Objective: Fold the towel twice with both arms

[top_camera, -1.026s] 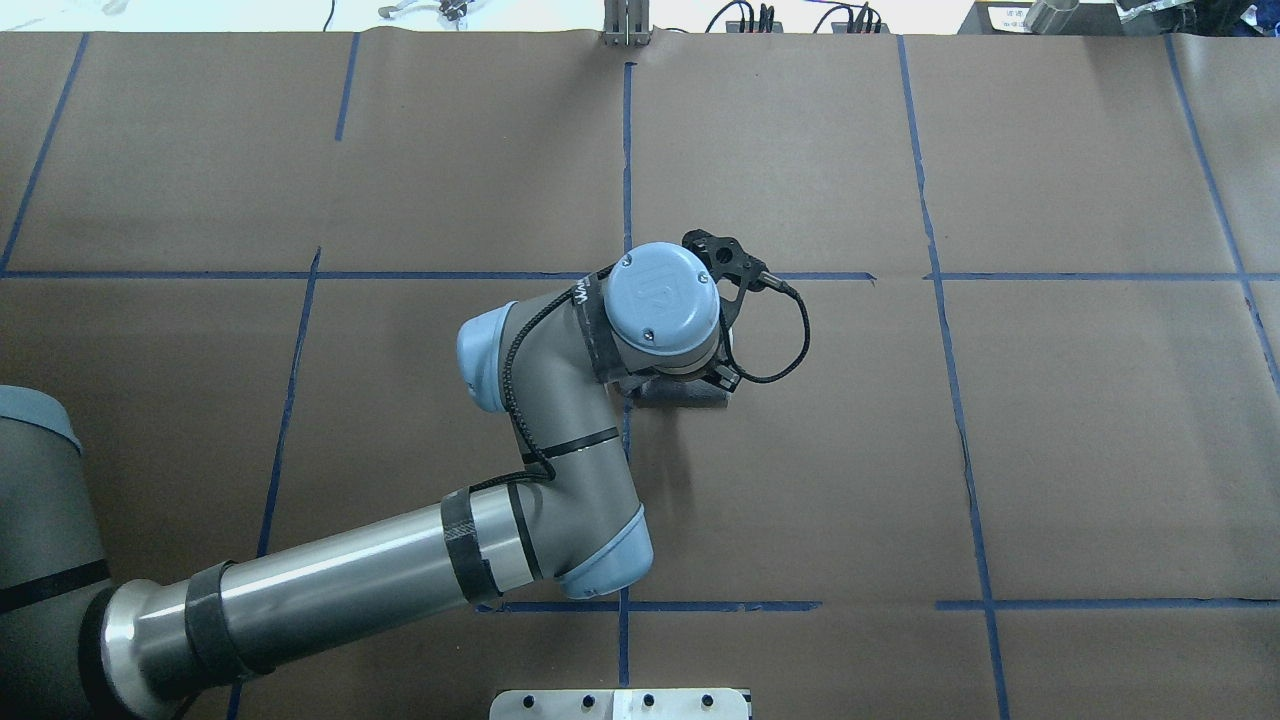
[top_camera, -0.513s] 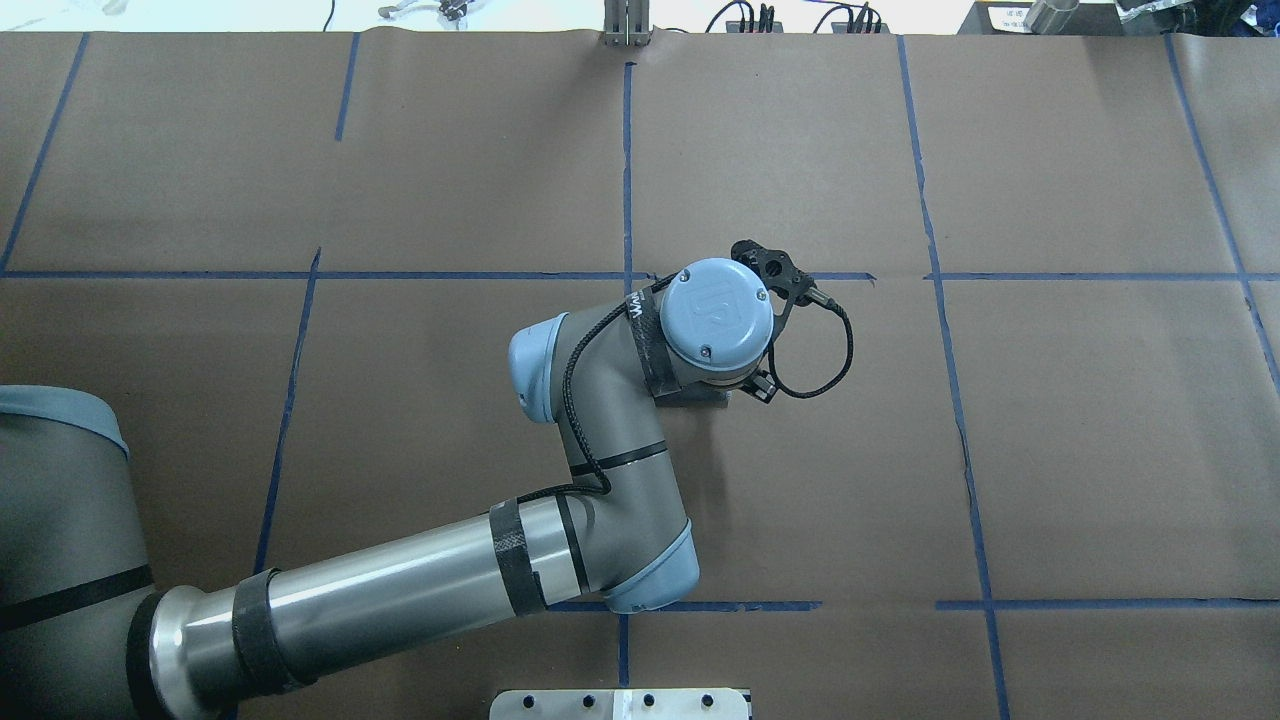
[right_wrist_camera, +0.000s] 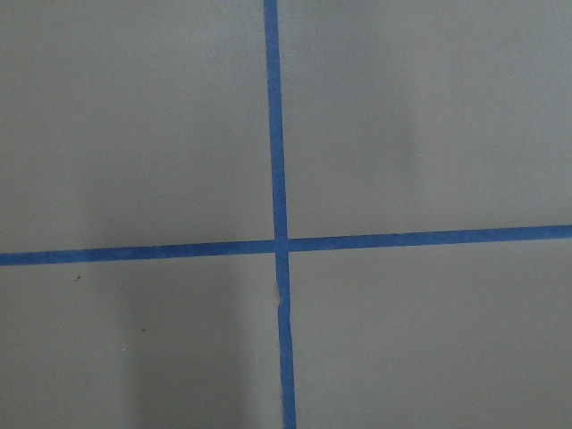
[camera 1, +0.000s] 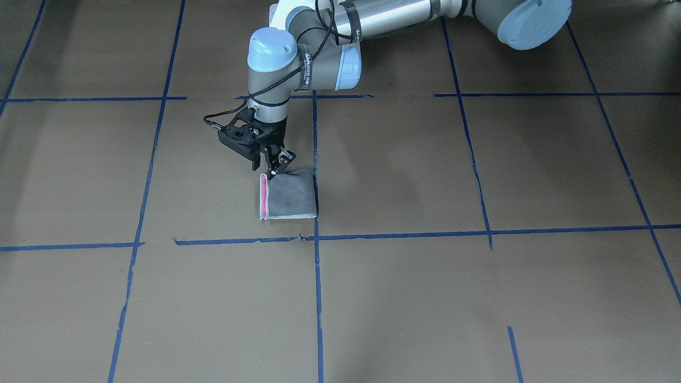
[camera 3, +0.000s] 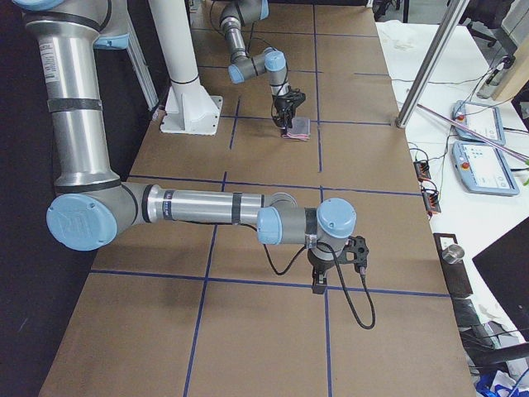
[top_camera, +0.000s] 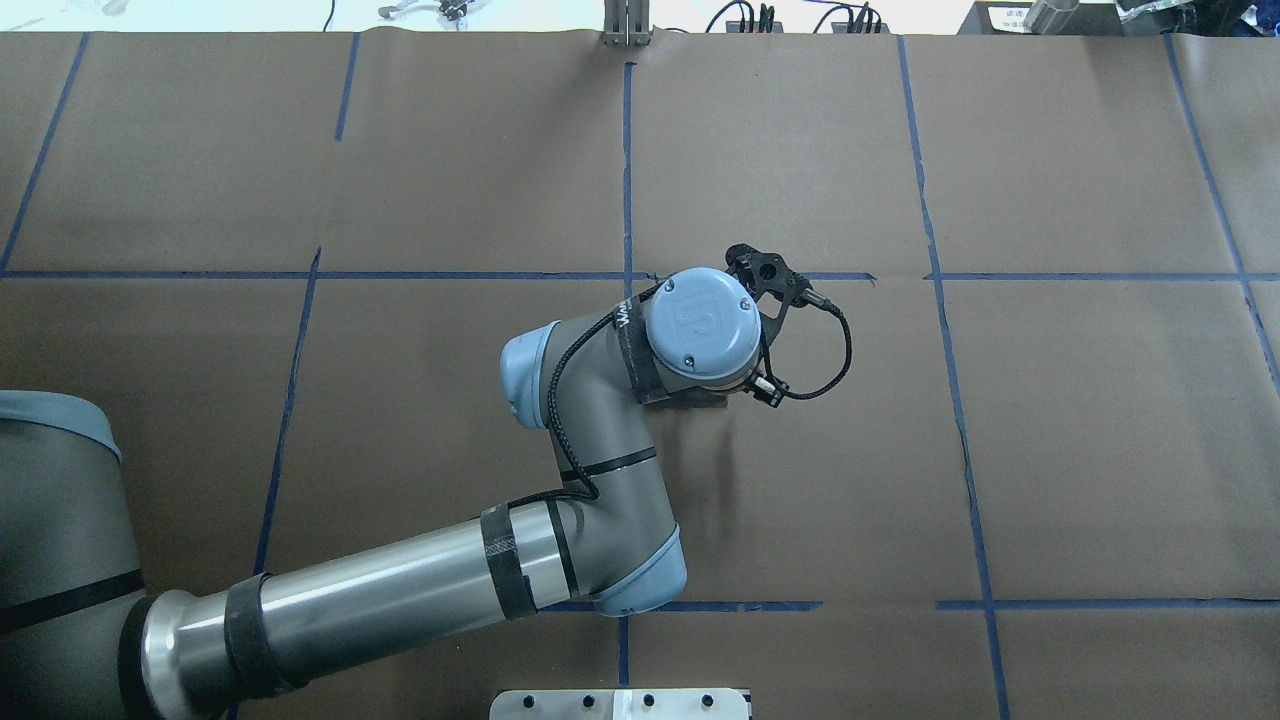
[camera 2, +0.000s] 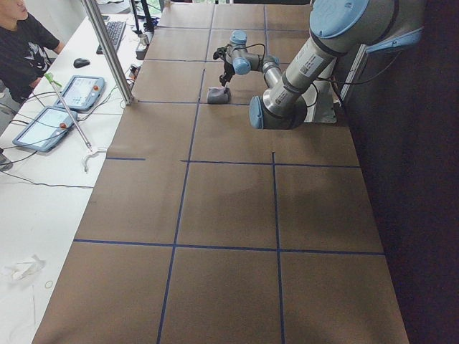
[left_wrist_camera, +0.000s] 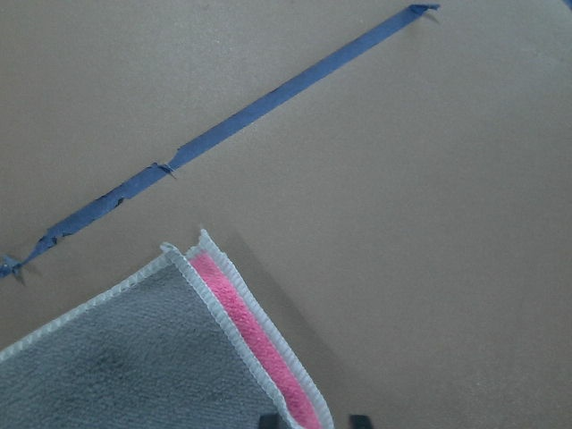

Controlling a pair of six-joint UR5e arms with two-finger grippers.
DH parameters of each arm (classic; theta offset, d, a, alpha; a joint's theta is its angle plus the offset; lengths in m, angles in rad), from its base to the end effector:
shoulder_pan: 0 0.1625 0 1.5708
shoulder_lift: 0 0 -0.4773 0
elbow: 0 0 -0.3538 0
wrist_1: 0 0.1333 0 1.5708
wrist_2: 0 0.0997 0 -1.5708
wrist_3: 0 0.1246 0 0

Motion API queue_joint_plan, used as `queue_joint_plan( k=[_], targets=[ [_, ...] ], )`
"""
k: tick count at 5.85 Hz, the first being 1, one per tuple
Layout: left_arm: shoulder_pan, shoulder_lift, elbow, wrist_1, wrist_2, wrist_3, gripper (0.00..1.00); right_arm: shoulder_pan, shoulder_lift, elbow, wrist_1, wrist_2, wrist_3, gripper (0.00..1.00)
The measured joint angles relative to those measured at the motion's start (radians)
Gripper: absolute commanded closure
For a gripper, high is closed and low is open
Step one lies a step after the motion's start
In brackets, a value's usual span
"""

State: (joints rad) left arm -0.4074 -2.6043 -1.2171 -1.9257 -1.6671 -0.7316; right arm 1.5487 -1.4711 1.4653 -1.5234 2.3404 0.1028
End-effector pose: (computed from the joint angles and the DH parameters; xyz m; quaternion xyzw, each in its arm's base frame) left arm 0.7257 -0.4453 0.1620 0.2544 0.4255 0.2092 0.8429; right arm 0.0354 -0.5055 0.7247 -0.0042 -0.3758 0.0296 0.9262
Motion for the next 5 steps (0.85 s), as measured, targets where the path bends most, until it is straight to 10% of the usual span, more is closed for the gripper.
queue_joint_plan(
  k=[5],
  targets=[
    [-0.313, 0.326, -0.303, 0.078, -0.358, -0.005, 0.0, -0.016, 0.096, 0.001, -0.07, -0.002, 0.004, 0.0]
  ],
)
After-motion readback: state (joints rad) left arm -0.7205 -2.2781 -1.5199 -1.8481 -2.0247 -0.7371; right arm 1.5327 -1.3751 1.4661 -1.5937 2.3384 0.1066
